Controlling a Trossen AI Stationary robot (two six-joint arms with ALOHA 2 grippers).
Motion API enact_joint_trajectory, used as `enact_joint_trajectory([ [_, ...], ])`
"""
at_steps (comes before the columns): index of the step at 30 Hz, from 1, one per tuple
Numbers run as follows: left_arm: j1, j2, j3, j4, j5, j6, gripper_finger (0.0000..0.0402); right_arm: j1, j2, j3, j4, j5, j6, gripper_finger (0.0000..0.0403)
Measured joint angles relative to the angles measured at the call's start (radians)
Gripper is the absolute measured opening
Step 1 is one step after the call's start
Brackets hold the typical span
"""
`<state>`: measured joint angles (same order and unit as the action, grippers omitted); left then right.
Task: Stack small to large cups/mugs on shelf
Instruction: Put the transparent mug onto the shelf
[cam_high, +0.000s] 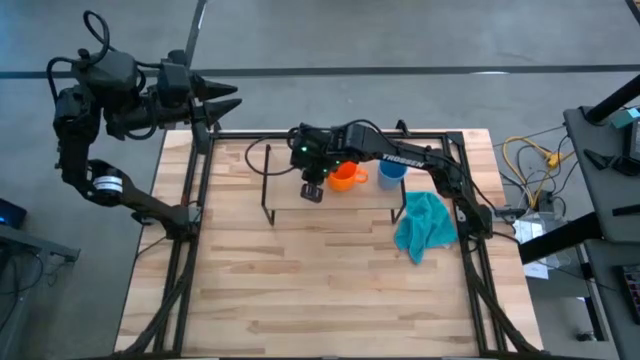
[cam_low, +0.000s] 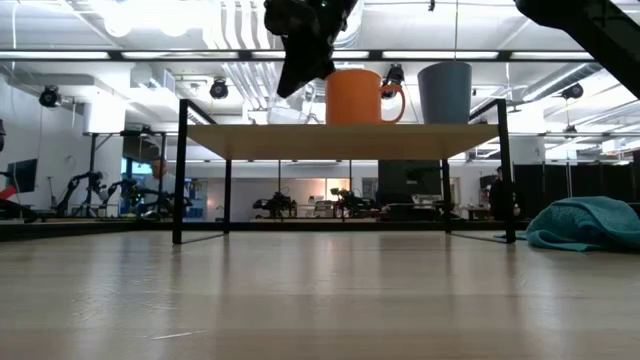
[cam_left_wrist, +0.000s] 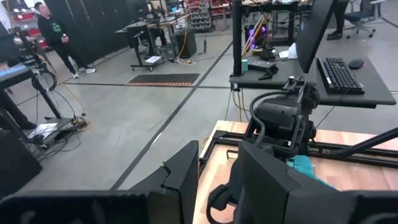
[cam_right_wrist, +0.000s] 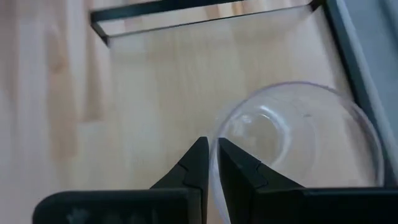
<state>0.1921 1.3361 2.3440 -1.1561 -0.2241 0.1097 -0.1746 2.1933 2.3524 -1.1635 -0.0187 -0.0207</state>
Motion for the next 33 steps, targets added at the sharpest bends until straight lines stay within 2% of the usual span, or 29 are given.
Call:
enact_joint_trajectory([
  [4, 0.0, -0.003, 0.0, -0.008, 0.006, -0.001, 0.0101, -0.008, 0.0, 0.0, 0.005, -0.058, 0.058, 0.0029],
  [9, 0.0, -0.001, 0.0, -0.044, 0.008, 0.0, 0.0101, -0.008, 0.0, 0.0, 0.039, -0.002, 0.017, 0.0029],
  [12, 0.0, 0.001, 0.0, -0.062, 0.009, -0.001, 0.0101, -0.006, 0.0, 0.0, 0.039, 0.002, -0.061, 0.0029],
  [17, 0.0, 0.003, 0.0, -0.059, 0.01, -0.002, 0.0101, -0.004, 0.0, 0.0, 0.037, 0.002, -0.104, 0.0029],
  [33, 0.0, 0.004, 0.0, -0.057, 0.01, -0.002, 0.0101, 0.005, -0.003, 0.0, 0.041, 0.02, -0.088, 0.0029],
])
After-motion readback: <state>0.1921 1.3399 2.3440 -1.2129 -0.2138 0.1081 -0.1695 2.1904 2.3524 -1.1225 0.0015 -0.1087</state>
